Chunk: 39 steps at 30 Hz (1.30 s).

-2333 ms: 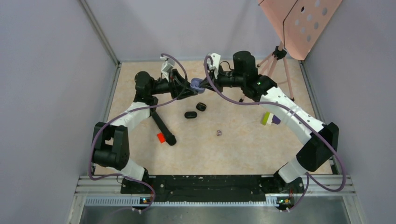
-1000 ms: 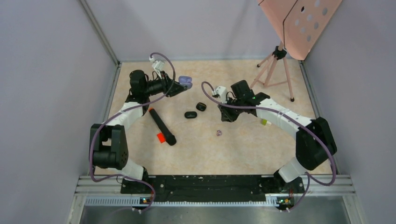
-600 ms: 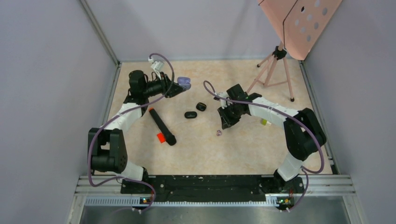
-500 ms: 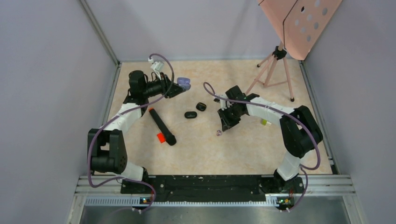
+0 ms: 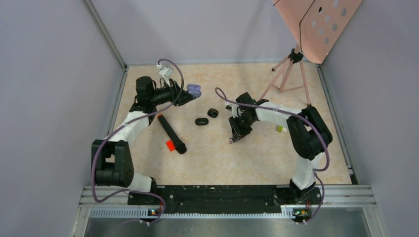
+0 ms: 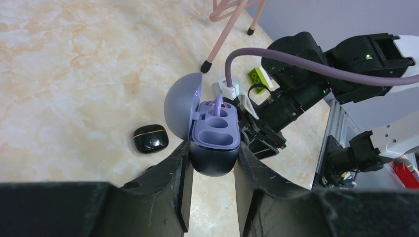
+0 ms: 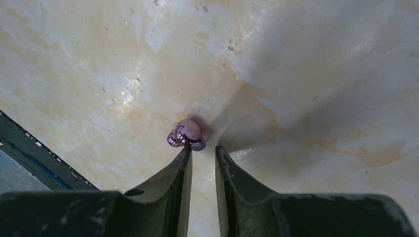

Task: Insert the wireless bluetooth earbuds into the charging case
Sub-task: Pick up the earbud from the center of the board.

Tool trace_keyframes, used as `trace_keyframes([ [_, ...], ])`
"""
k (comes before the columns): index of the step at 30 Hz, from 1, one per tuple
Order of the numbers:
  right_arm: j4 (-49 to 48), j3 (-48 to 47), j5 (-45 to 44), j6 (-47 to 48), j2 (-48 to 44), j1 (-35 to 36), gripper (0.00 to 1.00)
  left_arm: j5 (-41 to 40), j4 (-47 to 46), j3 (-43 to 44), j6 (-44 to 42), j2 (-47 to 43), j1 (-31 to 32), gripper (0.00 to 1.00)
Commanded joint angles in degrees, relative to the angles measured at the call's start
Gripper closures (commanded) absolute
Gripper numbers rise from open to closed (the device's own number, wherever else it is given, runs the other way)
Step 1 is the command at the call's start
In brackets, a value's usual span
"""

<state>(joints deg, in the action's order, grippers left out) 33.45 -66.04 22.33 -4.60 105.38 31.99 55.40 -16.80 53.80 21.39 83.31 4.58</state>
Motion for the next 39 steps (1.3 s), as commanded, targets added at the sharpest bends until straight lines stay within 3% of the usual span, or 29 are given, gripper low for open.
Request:
trace_keyframes([
  [1, -1.2, -3.4, 0.2, -2.7, 1.5, 0.1, 0.75, -0.6, -1.3, -1.0, -0.6, -2.9, -0.3, 1.00],
  [21, -2.0, -5.5, 0.1, -1.9, 3.5, 3.0, 0.76, -1.2, -0.6, -2.1, -2.0, -3.2, -0.3, 1.00],
  [25, -2.7, -6.1, 0.7, -1.6, 3.7, 3.4, 0.86, -1.3, -0.4, -2.2, -2.1, -3.2, -0.3, 1.00],
  [31, -3.3, -6.7, -2.8, -0.5, 3.8, 5.1, 0.88, -1.3, -0.4, -2.1, -2.4, -2.9, -0.3, 1.00],
  [37, -4.6, -8.4, -4.9, 1.7, 3.3, 6.3, 1.00, -1.6, -0.4, -1.8, -2.7, -3.1, -0.3, 1.00],
  [39, -4.8, -9.8, -5.7, 3.9, 2.8, 6.3, 1.00, -1.7, -0.1, -1.8, -3.0, -3.4, -0.4, 1.00],
])
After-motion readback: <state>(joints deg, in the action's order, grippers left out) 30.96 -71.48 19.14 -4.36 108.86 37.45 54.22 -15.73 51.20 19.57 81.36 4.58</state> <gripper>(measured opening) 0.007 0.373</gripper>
